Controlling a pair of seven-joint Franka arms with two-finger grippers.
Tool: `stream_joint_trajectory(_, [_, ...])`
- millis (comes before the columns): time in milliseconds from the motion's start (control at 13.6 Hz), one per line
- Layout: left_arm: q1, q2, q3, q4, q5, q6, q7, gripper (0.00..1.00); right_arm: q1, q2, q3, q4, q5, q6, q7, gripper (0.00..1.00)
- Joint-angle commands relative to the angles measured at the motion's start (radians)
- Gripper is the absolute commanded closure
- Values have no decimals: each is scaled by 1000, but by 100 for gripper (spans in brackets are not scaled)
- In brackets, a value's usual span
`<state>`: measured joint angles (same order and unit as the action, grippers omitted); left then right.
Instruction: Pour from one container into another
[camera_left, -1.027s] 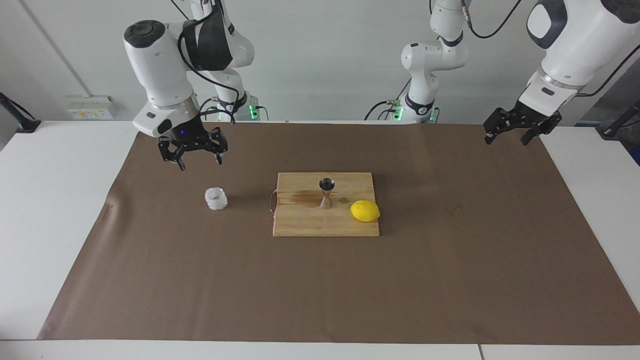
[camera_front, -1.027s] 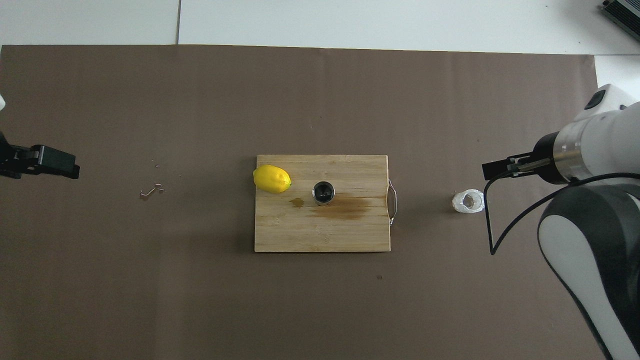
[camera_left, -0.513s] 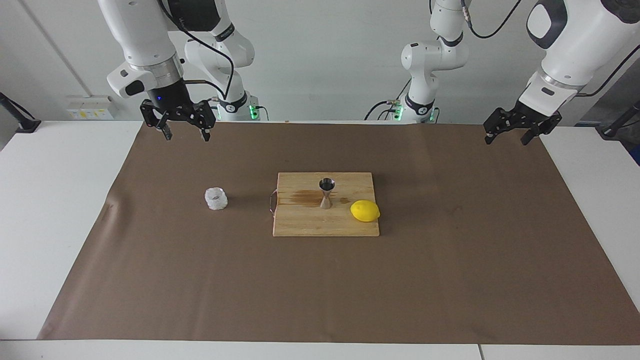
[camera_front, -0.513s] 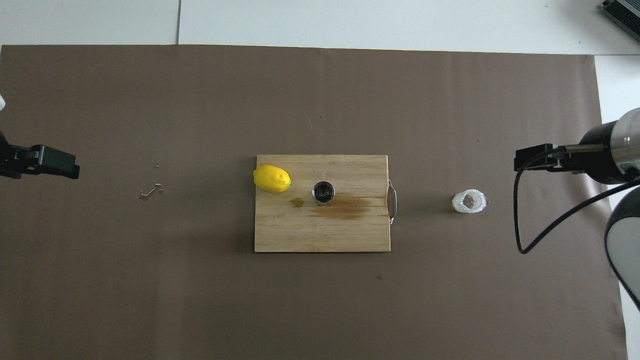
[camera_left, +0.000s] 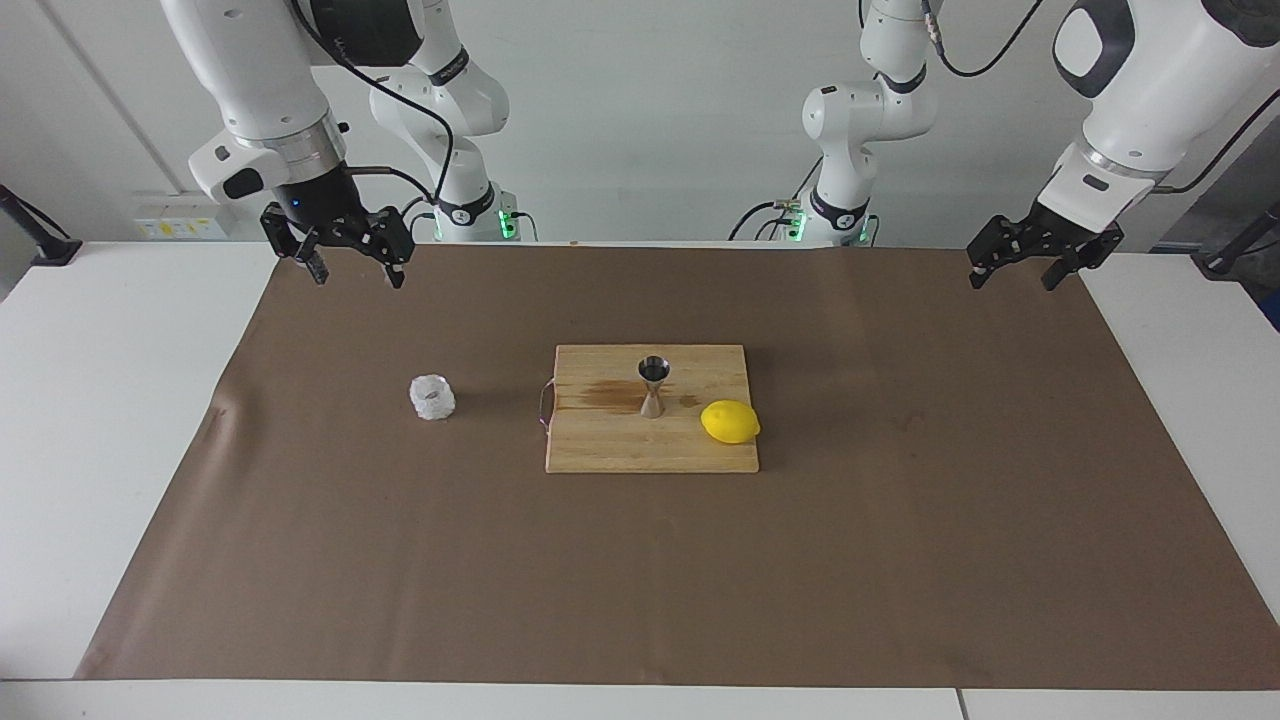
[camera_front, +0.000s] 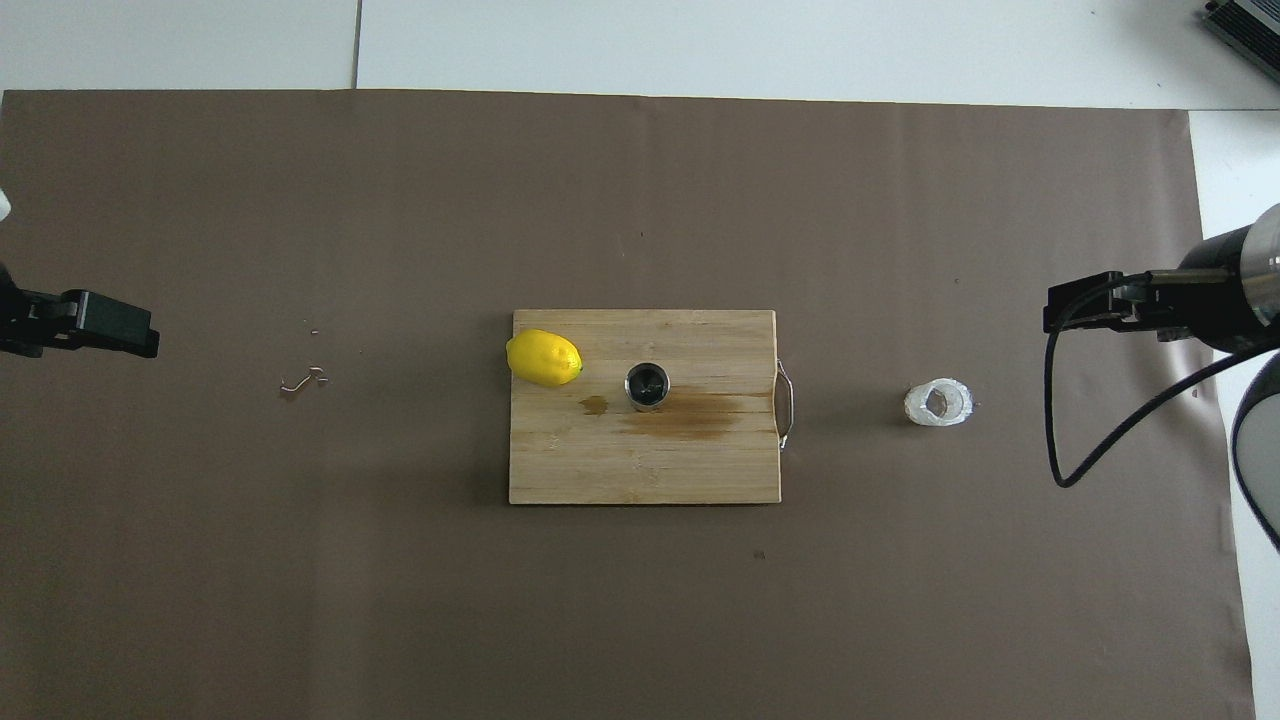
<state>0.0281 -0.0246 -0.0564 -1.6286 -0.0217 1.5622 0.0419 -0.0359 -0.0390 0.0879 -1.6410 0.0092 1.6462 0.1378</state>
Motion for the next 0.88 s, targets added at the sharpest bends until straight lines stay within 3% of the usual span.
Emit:
stream_joint_trajectory(0, [4,-8,0,-14,-4,16,13,0,-2,13,7,29,-18,-25,23,0])
stream_joint_trajectory(587, [4,-8,0,-14,-4,18,13,0,-12,11,7,26,-15,-26,22,0])
stream_joint_trajectory(807, [4,-6,0,-14,-4,18,13,0,69,13,-72,29,-14,-32,23,0])
